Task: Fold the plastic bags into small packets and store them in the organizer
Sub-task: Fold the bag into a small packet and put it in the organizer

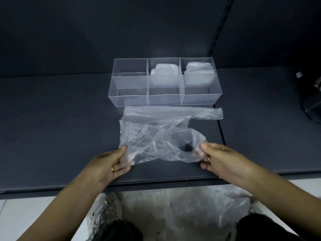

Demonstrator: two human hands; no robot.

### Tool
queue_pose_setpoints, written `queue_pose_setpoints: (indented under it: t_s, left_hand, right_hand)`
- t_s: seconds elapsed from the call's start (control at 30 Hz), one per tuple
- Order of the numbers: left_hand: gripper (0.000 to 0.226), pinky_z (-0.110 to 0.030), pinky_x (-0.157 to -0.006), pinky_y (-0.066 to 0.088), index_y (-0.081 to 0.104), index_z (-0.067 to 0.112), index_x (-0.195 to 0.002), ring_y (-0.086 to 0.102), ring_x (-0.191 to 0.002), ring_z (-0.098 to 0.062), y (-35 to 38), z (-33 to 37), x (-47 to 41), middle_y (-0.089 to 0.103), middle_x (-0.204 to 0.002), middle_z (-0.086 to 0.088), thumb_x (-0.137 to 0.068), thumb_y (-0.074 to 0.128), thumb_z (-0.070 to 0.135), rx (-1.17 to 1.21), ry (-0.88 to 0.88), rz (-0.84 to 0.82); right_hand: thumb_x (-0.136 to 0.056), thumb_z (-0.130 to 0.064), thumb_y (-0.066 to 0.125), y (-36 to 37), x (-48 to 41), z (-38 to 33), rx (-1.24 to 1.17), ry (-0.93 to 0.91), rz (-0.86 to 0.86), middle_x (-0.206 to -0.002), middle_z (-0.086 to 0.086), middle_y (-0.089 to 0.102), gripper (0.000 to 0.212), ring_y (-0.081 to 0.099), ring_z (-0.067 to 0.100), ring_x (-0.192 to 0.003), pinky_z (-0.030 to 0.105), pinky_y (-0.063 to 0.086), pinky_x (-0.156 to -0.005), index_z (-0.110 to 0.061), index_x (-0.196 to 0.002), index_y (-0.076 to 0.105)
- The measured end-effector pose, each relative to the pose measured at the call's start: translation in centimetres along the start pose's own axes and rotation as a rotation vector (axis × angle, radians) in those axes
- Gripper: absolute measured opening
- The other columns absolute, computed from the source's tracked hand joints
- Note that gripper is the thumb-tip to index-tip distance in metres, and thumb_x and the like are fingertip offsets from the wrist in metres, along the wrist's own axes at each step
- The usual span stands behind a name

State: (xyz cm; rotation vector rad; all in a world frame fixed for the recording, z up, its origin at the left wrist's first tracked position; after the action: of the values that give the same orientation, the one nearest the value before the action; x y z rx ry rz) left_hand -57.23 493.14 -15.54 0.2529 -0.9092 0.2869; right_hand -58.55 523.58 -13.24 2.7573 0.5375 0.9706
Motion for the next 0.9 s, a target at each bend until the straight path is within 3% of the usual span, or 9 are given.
queue_pose_setpoints:
  t_s: [0.13,0.3,0.4,0.53,0.63,0.7,0.77,0.83,0.9]
  left_hand:
    - [0.017,-0.025,-0.051,0.057,0.067,0.011,-0.098,0.073,-0.069,-0.018,-0.3,0.1,-0.6,0.076,-0.085,-0.004,-0.086,0.067,0.022,0.002,0.04,0.039]
    - [0.011,-0.018,-0.051,0.054,0.068,0.017,-0.095,0.071,-0.061,-0.008,-0.8,-0.6,-0.2,0.075,-0.076,0.005,-0.087,0.065,0.024,-0.023,0.067,0.013]
    - [0.011,-0.022,-0.06,0.05,0.069,0.018,-0.094,0.07,-0.061,-0.007,-1.1,-1.7,0.2,0.073,-0.08,0.005,-0.084,0.067,0.023,-0.041,0.077,0.012]
    - [0.007,-0.016,-0.045,0.051,0.068,0.014,-0.087,0.069,-0.054,-0.011,-0.9,-2.8,0.9,0.073,-0.069,0.003,-0.083,0.068,0.02,-0.063,0.109,0.022]
    - [0.012,-0.019,-0.048,0.053,0.068,0.009,-0.087,0.071,-0.061,-0.015,-0.9,-3.1,1.1,0.075,-0.077,-0.004,-0.08,0.069,0.019,-0.064,0.131,-0.007]
    - [0.028,-0.021,-0.053,0.056,0.068,0.007,-0.094,0.073,-0.074,-0.017,-1.2,-3.2,1.1,0.076,-0.088,-0.005,-0.072,0.072,0.023,-0.079,0.141,-0.044]
    - [0.044,-0.024,-0.06,0.058,0.067,0.006,-0.102,0.073,-0.087,-0.02,-1.5,-3.3,1.1,0.075,-0.097,-0.003,-0.064,0.075,0.028,-0.117,0.149,-0.077]
    - [0.05,-0.025,-0.063,0.058,0.067,0.006,-0.104,0.072,-0.091,-0.023,-1.6,-3.4,1.0,0.074,-0.1,-0.004,-0.061,0.076,0.028,-0.143,0.154,-0.109]
    - [0.05,-0.025,-0.062,0.058,0.066,0.005,-0.105,0.072,-0.091,-0.025,-1.7,-3.4,1.1,0.074,-0.099,-0.008,-0.061,0.076,0.027,-0.156,0.149,-0.135]
  right_hand:
    - [-0.086,-0.044,0.053,-2.2,0.6,0.2,-0.133,0.072,0.018,-0.112,0.011,0.052,0.05,0.043,0.023,-0.099,0.027,0.039,-0.077,-0.008,-0.121,0.057]
    - [-0.075,-0.029,0.073,-2.8,1.6,-0.3,0.151,-0.148,0.209,-0.073,-0.005,0.06,0.017,0.052,0.006,-0.068,0.016,0.043,-0.065,-0.017,-0.072,0.062]
    - [-0.08,-0.019,0.075,-3.1,1.7,0.1,0.522,-0.257,0.592,-0.061,-0.008,0.058,0.025,0.053,0.004,-0.056,0.011,0.043,-0.056,-0.015,-0.064,0.056]
    - [-0.091,-0.027,0.061,-3.5,1.9,1.0,0.749,-0.354,0.972,-0.054,0.009,0.048,0.039,0.04,0.014,-0.048,0.03,0.039,-0.049,-0.004,-0.064,0.043]
    - [-0.096,-0.026,0.056,-3.6,1.6,1.5,0.366,-0.247,0.81,-0.061,0.009,0.062,0.034,0.055,0.01,-0.048,0.02,0.047,-0.049,0.006,-0.084,0.056]
    - [-0.095,-0.008,0.055,-3.7,1.8,1.9,0.083,-0.138,0.576,-0.085,0.014,0.069,0.019,0.069,0.016,-0.069,0.024,0.056,-0.066,0.003,-0.11,0.057]
    - [-0.09,0.006,0.053,-4.6,2.4,2.2,-0.199,-0.079,0.381,-0.104,0.017,0.065,0.038,0.07,0.026,-0.093,0.035,0.056,-0.082,-0.006,-0.126,0.051]
    - [-0.082,0.0,0.06,-5.4,3.1,2.1,-0.34,-0.022,0.25,-0.114,0.015,0.063,0.049,0.065,0.031,-0.106,0.04,0.055,-0.086,-0.013,-0.128,0.049]
    - [-0.082,-0.013,0.066,-5.5,3.1,1.9,-0.272,0.007,0.278,-0.116,0.015,0.066,0.045,0.067,0.03,-0.104,0.038,0.058,-0.078,-0.011,-0.125,0.053]
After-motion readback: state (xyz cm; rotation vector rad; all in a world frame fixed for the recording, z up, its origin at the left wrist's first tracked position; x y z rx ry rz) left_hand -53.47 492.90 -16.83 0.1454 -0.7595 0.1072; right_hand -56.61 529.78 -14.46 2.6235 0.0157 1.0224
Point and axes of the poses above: each hand's wrist, its own x-axis away from the middle knuckle, its own y-axis out of the palm, z = x × y, the point moved 1 cm from there along -x, towards the middle knuckle
